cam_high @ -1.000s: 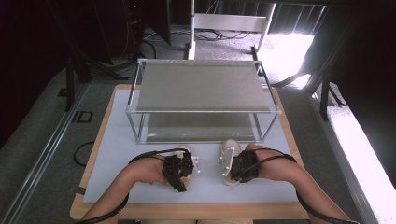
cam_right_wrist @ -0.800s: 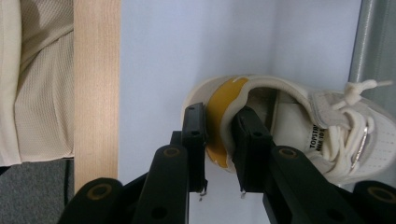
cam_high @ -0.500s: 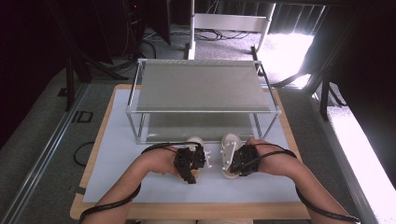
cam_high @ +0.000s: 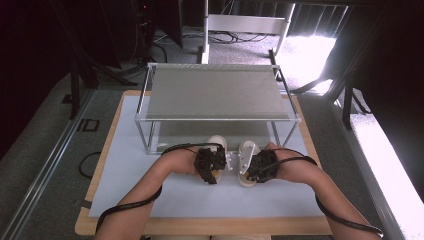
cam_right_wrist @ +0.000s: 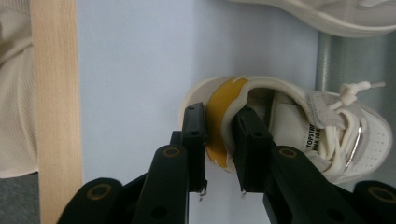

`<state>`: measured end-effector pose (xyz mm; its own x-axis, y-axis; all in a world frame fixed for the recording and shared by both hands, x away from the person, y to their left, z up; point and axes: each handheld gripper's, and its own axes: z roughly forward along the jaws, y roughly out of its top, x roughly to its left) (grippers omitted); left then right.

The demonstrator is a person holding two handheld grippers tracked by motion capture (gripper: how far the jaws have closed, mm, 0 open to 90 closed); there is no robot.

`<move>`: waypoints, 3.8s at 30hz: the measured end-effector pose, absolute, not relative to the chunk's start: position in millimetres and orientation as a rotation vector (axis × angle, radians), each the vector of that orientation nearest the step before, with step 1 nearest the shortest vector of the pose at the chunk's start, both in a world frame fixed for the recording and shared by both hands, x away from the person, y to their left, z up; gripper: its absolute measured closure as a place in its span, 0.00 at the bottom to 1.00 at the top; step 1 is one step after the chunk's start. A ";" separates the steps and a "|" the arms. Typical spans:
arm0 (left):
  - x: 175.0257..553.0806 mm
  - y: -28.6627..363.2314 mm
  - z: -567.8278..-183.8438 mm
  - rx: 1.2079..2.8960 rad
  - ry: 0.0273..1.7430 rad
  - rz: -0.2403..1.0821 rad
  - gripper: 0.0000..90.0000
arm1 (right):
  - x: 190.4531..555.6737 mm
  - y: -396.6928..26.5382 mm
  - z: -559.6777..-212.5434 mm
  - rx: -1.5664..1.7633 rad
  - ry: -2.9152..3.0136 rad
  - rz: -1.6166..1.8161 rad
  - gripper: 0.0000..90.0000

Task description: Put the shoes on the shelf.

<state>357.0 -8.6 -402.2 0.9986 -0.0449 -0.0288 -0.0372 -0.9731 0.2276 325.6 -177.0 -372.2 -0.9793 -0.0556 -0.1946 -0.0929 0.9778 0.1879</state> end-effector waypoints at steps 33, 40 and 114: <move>403.5 -22.0 -411.3 2.835 0.140 0.241 0.47 | 341.6 -185.2 -378.4 -0.100 2.938 0.283 0.84; 398.1 -10.1 -403.4 2.765 0.214 0.307 0.39 | 352.4 -171.2 -378.2 -0.140 2.911 0.279 0.84; 323.4 50.6 -436.0 2.326 0.601 0.394 0.81 | 321.6 -189.8 -437.8 0.859 2.289 1.027 1.00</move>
